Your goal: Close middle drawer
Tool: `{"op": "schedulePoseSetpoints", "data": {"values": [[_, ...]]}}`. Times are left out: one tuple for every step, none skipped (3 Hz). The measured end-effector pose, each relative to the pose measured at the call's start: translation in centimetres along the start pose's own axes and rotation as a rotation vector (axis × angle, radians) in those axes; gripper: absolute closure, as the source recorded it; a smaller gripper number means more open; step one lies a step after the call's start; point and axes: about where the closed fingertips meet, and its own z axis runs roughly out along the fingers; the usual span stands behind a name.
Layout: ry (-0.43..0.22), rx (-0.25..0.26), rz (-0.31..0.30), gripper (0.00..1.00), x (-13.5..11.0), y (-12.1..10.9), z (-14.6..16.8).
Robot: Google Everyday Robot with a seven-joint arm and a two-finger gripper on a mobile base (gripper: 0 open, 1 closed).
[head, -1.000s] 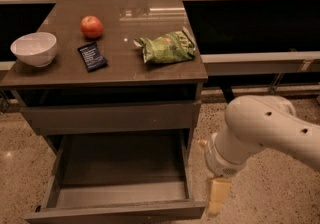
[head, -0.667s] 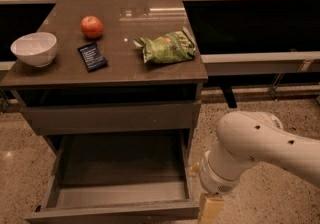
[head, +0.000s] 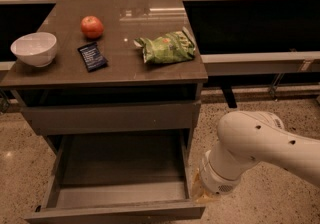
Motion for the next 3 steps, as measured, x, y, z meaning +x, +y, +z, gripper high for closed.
{"op": "schedulePoseSetpoints", "data": {"values": [[-0.051, 0.018, 0.017, 0.95, 0.2, -0.4, 1.4], [-0.094, 0.083, -0.005, 1.0, -0.3, -0.1, 4.4], [-0.118, 0.132, -0.04, 1.0, -1.4, 0.2, 8.6]]}}
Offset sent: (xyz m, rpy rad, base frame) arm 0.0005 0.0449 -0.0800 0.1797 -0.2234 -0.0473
